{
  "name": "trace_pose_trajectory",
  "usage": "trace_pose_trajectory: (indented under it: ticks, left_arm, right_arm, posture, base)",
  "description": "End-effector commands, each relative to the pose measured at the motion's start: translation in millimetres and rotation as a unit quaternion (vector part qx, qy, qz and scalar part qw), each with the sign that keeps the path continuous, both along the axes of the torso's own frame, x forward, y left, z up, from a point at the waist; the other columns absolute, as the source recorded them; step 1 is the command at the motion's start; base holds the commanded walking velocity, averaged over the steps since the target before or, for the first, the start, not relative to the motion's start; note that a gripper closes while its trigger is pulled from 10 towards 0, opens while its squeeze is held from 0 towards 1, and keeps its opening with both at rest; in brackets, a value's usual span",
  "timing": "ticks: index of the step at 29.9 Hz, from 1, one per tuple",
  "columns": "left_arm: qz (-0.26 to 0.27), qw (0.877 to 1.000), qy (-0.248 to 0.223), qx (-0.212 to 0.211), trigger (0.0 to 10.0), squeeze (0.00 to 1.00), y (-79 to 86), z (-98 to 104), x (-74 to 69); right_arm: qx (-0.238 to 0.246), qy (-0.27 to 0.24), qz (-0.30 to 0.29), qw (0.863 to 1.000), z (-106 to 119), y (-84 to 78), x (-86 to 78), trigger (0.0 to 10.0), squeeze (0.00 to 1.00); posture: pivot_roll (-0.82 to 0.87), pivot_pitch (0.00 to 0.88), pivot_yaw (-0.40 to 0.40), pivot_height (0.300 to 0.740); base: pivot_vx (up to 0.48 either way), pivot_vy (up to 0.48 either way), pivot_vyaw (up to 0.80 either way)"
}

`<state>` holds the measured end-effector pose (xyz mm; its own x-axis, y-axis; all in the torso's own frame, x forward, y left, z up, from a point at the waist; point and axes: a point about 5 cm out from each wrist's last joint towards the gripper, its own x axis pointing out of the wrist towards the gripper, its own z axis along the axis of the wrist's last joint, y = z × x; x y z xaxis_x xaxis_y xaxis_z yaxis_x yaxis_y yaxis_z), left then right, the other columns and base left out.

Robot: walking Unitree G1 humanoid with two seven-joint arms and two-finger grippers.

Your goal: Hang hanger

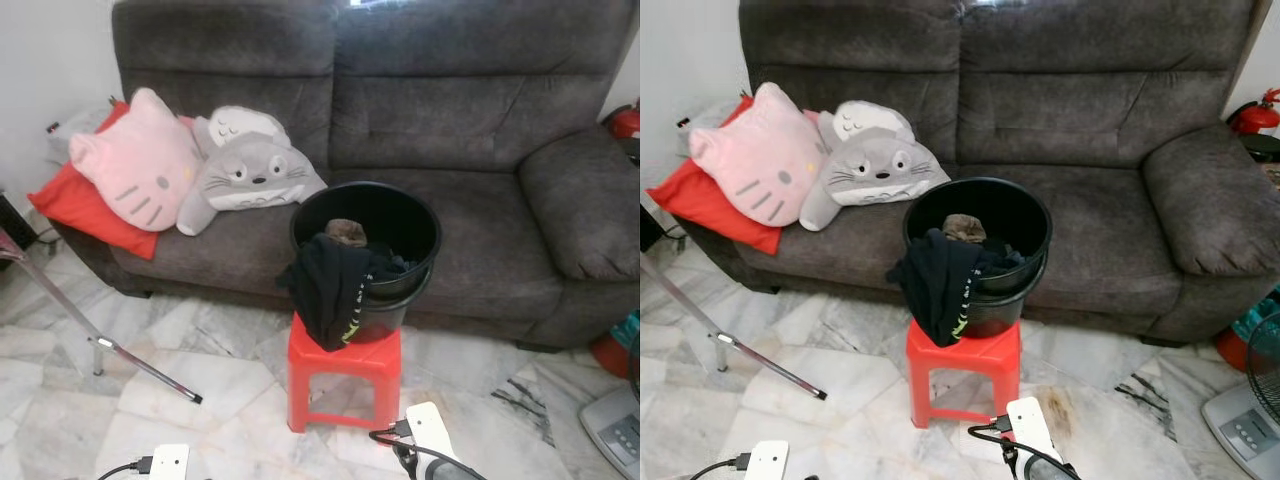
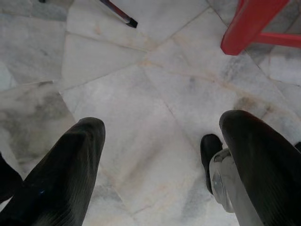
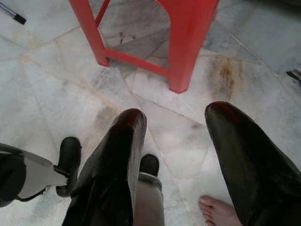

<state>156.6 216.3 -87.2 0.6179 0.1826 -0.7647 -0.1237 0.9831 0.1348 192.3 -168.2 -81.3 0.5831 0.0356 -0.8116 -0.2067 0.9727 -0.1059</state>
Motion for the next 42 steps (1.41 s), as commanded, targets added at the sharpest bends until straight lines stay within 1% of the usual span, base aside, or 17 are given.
trace_pose_trajectory:
  ticks: [1, 5, 7, 19, 42]
  left_arm:
    - [0.009, 1.000, 0.004, 0.000, 10.0, 0.00, 3.4, -0.6, -2.8]
    - [0.014, 1.000, 0.001, -0.005, 10.0, 0.00, 3.9, -0.5, -3.1]
    - [0.013, 1.000, 0.001, -0.003, 10.0, 0.00, 4.2, -0.4, -3.1]
    - [0.016, 1.000, -0.002, -0.008, 10.0, 0.00, 4.2, 0.1, -2.0]
    - [0.018, 1.000, 0.000, -0.011, 10.0, 0.00, 5.2, -0.4, -3.4]
  right_arm:
    - [0.007, 0.001, -0.004, 1.000, -0.2, 2.8, 0.1, 10.0, 0.00]
    - [0.010, 0.005, -0.004, 1.000, -0.5, 3.4, -0.3, 10.0, 0.00]
    - [0.006, 0.008, 0.006, 1.000, -0.6, 3.5, -0.1, 10.0, 0.00]
    - [0.008, 0.001, -0.003, 1.000, 0.0, 3.9, 0.8, 10.0, 0.00]
    - [0.009, 0.001, -0.005, 1.000, 0.2, 4.0, 1.3, 10.0, 0.00]
  posture:
    - [-0.16, 0.000, 0.074, 0.740]
    - [-0.16, 0.000, 0.074, 0.740]
    - [-0.16, 0.000, 0.074, 0.740]
    - [-0.15, 0.000, 0.077, 0.740]
    - [-0.15, 0.000, 0.075, 0.740]
  base:
    - [0.000, 0.000, 0.00]
    - [0.000, 0.000, -0.38]
    - [0.000, 0.000, -0.66]
    - [0.000, 0.000, 0.00]
    - [0.000, 0.241, 0.00]
